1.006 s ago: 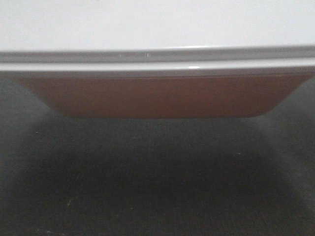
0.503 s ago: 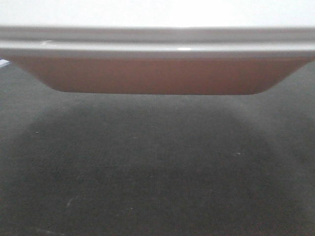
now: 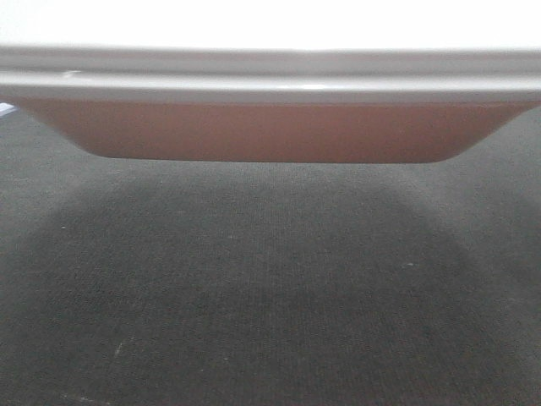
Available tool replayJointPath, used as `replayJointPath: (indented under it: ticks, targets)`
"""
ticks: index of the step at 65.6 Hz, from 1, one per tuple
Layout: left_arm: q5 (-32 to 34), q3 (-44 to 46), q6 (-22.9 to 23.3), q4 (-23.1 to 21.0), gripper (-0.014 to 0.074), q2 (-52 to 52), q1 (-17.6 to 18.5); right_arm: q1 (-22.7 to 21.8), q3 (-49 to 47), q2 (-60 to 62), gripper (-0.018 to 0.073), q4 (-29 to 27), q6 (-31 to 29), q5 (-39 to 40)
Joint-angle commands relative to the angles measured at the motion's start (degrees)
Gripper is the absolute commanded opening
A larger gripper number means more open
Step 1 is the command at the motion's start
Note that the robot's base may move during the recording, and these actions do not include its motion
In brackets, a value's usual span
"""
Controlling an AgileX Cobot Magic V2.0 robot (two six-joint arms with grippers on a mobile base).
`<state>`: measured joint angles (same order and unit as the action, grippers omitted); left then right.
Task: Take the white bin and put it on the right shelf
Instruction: 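Lift the pink bin off the mat with both grippers, then hold the bin raised with both grippers while the base turns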
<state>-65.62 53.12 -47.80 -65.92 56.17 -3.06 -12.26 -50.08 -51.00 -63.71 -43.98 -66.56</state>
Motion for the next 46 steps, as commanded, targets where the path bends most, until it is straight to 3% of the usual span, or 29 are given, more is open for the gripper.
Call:
replayJointPath:
  ticks: [1, 46]
  targets:
    - [-4.5, 1.8, -0.7, -8.6, 0.0208, -1.3, 1.1, 0.5, -1.5, 0.9, 0.0340, -8.8, -0.9, -9.0]
    - [-3.9, 1.8, -0.7, -8.0, 0.0208, -1.3, 1.1, 0.5, -1.5, 0.9, 0.0340, -8.8, -0.9, -7.7]
